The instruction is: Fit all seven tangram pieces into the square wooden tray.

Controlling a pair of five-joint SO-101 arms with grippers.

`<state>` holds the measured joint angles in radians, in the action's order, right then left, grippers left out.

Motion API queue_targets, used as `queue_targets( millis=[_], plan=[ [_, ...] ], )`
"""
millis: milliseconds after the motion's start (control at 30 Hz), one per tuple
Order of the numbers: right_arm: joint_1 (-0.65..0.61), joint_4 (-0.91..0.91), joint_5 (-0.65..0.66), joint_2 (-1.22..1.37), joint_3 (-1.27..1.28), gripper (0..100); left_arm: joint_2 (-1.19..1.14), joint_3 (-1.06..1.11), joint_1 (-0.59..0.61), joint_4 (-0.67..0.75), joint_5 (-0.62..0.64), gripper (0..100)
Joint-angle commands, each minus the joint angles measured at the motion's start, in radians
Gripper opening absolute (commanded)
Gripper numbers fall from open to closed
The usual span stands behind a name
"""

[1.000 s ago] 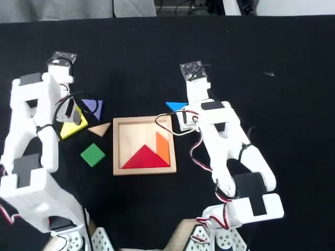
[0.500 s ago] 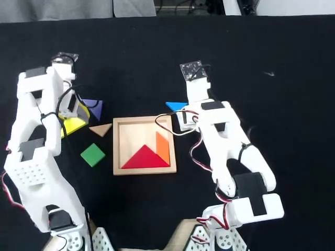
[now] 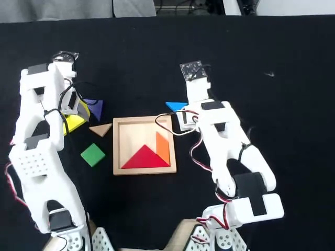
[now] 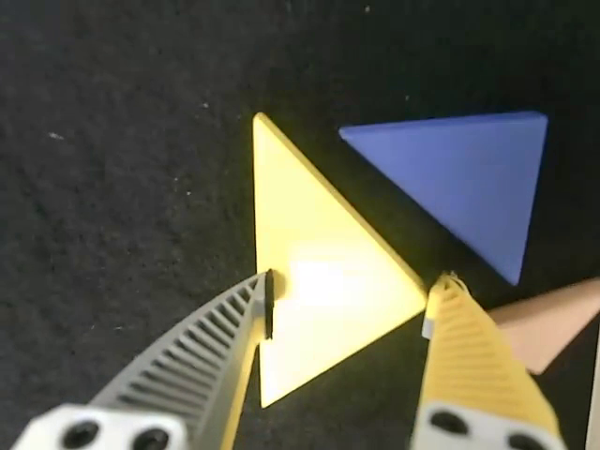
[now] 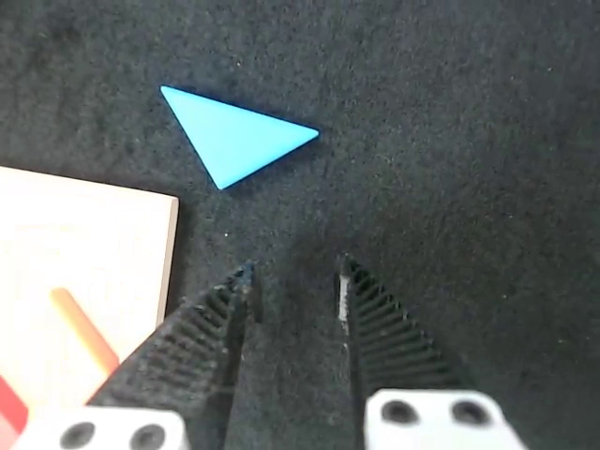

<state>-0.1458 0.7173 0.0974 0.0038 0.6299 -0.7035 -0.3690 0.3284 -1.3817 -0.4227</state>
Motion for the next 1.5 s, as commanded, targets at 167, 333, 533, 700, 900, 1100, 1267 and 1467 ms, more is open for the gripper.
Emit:
queue_targets(
  millis=[167, 333, 533, 700, 900, 1100, 1267, 1467],
  plan=[
    [0.006, -0.015, 0.008, -0.053, -0.007, 14.1, -0.166, -0.236, 0.005, -0.150, -0.084, 27],
    [0.006, -0.015, 0.008, -0.053, -0.007, 14.1, -0.181, -0.249, -0.001, -0.150, -0.086, 28],
    [0.006, -0.015, 0.008, -0.053, -0.007, 14.1, -0.181, -0.251, 0.005, -0.181, -0.083, 38],
    [0.006, -0.015, 0.008, -0.053, -0.007, 14.1, -0.180, -0.260, -0.005, -0.198, -0.083, 35],
    [0.006, -0.015, 0.008, -0.053, -0.007, 14.1, -0.192, -0.278, -0.002, -0.198, -0.087, 35],
    [0.006, -0.015, 0.008, -0.053, -0.005, 14.1, -0.192, -0.266, 0.005, -0.206, -0.089, 35],
    [0.006, -0.015, 0.008, -0.053, -0.005, 13.9, -0.153, -0.323, 0.013, -0.322, -0.072, 35],
    [0.014, -0.008, 0.002, -0.064, -0.010, 13.8, 0.002, -0.394, 0.016, -0.377, 0.057, 35]
  ],
)
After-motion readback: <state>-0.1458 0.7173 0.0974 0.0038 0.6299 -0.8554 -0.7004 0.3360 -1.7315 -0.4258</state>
